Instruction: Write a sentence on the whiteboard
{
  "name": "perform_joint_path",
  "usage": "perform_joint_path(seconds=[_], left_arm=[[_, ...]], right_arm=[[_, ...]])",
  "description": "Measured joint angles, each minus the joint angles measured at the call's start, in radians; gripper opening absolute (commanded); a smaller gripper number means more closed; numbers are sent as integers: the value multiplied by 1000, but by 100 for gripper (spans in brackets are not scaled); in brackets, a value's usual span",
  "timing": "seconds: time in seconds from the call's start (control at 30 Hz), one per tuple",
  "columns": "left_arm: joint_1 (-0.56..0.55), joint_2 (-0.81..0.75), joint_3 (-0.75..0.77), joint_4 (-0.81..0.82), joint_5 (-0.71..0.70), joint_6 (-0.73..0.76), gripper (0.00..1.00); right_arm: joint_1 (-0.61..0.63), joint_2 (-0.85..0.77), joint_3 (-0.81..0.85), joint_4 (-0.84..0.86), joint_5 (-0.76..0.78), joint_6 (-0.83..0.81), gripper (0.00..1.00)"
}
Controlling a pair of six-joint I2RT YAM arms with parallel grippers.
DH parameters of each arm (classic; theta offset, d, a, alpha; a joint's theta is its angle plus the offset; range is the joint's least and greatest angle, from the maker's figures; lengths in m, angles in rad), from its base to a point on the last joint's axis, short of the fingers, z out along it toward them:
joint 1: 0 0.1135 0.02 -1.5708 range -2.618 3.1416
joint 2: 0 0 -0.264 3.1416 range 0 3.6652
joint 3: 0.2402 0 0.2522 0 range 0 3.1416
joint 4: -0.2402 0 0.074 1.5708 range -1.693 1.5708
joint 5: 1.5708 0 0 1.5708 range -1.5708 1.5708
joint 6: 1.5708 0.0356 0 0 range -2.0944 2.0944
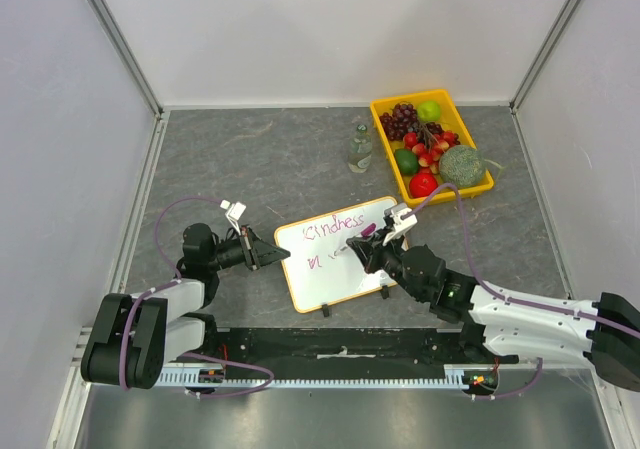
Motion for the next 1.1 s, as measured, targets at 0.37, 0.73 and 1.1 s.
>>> perform_joint_path(seconds=[0.37,0.73,1.1], left_arm=[[0,0,0,0,0,0,2],[0,0,0,0,0,0,2],[0,0,0,0,0,0,2]], right_arm=[[0,-27,-37,0,-47,15,0],[0,-33,-56,-5,-129,22,0],[-35,-95,-11,-31,-155,22,0]])
